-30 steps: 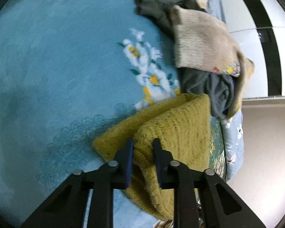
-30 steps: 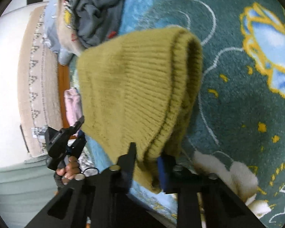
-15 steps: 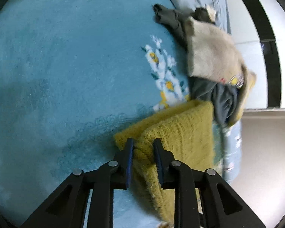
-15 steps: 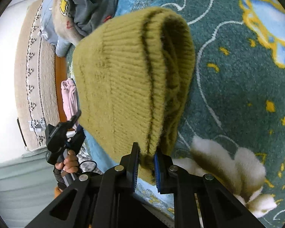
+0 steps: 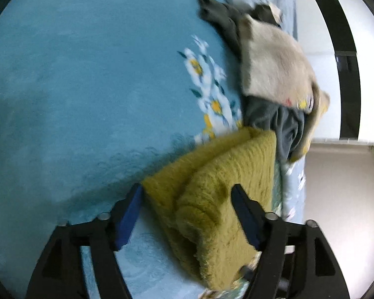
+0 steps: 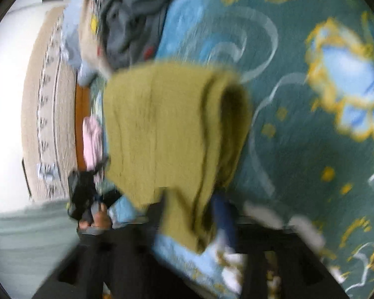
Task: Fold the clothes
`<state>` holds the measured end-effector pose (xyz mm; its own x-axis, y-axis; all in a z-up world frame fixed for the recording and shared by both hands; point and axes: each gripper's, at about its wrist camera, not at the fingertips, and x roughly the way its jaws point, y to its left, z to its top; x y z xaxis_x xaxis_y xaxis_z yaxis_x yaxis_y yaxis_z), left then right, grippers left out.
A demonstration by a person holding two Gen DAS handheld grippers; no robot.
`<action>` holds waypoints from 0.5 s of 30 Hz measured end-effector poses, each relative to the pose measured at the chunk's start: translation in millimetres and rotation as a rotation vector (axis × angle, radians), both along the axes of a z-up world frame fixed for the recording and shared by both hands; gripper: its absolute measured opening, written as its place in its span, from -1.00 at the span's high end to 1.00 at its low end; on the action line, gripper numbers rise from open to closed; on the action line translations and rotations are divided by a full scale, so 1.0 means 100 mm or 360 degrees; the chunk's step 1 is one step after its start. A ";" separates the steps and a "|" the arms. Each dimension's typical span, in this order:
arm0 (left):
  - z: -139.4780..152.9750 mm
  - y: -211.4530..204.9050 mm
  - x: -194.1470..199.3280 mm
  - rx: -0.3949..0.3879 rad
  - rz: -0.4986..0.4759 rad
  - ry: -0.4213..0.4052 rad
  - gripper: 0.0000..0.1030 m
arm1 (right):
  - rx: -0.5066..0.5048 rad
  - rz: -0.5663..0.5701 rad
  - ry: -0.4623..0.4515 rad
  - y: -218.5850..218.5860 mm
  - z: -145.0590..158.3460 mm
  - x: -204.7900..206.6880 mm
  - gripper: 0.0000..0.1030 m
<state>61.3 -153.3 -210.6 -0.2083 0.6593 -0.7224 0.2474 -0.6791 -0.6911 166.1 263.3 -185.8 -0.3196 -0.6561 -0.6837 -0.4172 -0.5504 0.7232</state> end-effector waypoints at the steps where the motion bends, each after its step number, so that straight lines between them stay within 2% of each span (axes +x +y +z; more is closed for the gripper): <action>1: 0.00 0.03 0.00 -0.0041 -0.0024 0.0003 -0.47 | 0.0023 -0.0039 0.0027 0.05 0.02 -0.01 -0.57; 3: -0.02 0.08 0.02 -0.0113 -0.0061 -0.0001 -0.44 | 0.0033 -0.0129 0.0046 0.11 -0.02 -0.03 -0.58; 5: 0.00 0.09 0.03 -0.0134 -0.0058 0.0013 -0.17 | 0.0042 -0.0219 0.0065 0.18 -0.06 -0.05 -0.58; 8: 0.04 0.10 0.04 -0.0146 -0.0051 0.0041 0.13 | 0.0054 -0.0351 0.0093 0.28 -0.12 -0.09 -0.58; 11: 0.09 0.10 0.06 -0.0146 -0.0036 0.0057 0.28 | 0.0044 -0.0408 0.0124 0.34 -0.15 -0.10 -0.59; 15: 0.17 -0.01 0.15 -0.0101 0.0008 0.0063 0.34 | 0.0032 -0.0411 0.0154 0.32 -0.15 -0.18 -0.57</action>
<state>75.9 -154.6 -193.6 -0.2406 0.6114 -0.7539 0.2243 -0.7207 -0.6560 148.3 295.0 -201.1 -0.5388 -0.5309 -0.6540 -0.4751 -0.4496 0.7564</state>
